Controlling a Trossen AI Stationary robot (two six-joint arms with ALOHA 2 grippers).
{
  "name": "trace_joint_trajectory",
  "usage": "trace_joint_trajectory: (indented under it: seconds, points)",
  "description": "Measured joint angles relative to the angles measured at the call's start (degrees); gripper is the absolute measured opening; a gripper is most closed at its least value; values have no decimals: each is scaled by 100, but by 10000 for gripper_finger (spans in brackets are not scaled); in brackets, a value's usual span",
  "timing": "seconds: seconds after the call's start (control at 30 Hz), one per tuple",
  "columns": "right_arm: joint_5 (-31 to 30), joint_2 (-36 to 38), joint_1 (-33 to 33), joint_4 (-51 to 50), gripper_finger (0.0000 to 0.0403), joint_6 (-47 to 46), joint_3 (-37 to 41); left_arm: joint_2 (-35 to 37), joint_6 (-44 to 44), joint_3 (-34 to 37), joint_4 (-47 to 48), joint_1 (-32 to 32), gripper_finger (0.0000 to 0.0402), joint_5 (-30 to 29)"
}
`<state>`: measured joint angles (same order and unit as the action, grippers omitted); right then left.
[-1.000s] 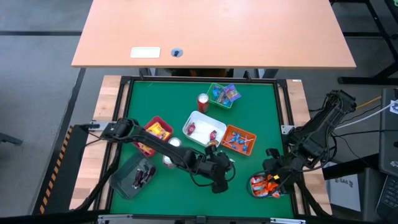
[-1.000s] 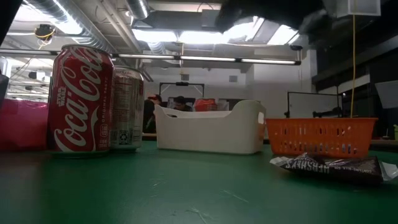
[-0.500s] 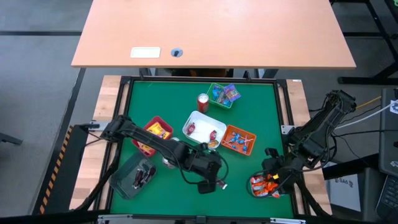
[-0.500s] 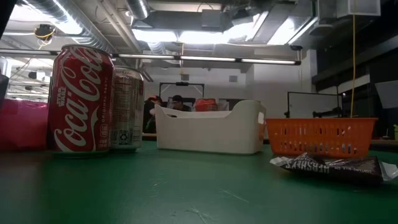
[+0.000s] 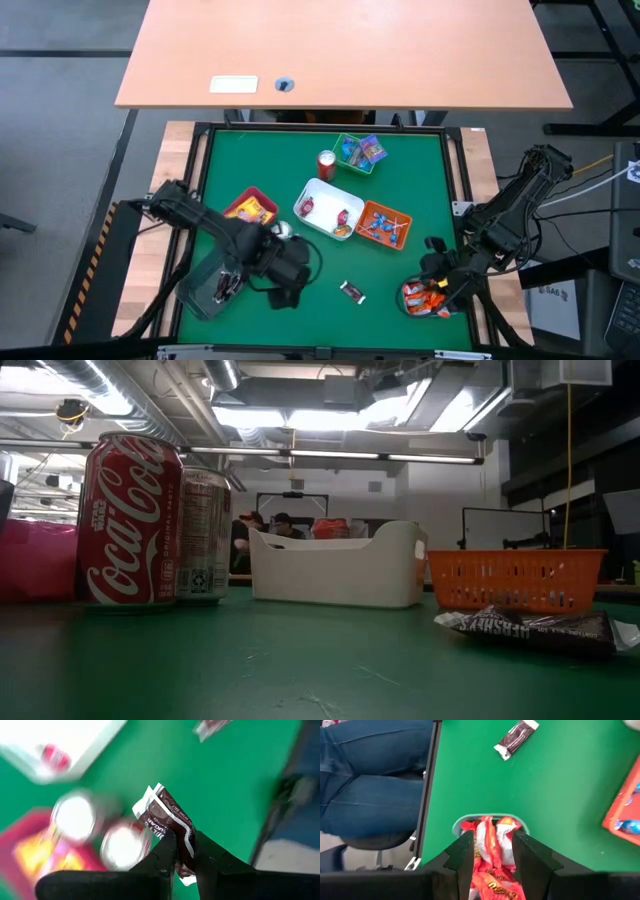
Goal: Sort candy
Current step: Put the brown chocolate bar into the black bin
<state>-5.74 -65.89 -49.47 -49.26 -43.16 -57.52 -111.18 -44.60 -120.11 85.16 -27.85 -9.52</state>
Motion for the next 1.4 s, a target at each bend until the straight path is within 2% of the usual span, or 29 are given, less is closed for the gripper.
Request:
trace_joint_trajectory:
  seconds: [0.07, 0.27, 0.4, 0.53, 0.73, 0.9, 1.07, 1.4]
  points:
    - [-133, 0, 0, 5, 131, -2, 0, 1, -404, 10, 499, -159, 36, -13]
    - [-496, 0, 0, 29, 131, -3, 0, 22, -1251, 289, 467, -801, 36, -122]
    - [-641, 0, -1, 34, 131, -4, 0, 16, -1968, 749, 466, -1274, 36, -103]
    - [-736, 0, 0, 36, 131, -2, 0, 32, -2576, 1336, 477, -1676, 36, 167]
    - [-883, 0, 0, 75, 131, -4, 0, 287, -3199, 2384, 499, -1914, 36, 672]
    - [-885, 1, 0, 393, 131, -6, 0, 332, -3326, 3071, 486, -2008, 36, 925]
    - [-885, 0, -1, 770, 131, -6, 0, 333, -3333, 3462, 413, -2018, 43, 958]
    - [-1022, 0, 0, 1195, 135, -461, 0, 333, -3335, 3574, 418, -2016, 127, 1071]
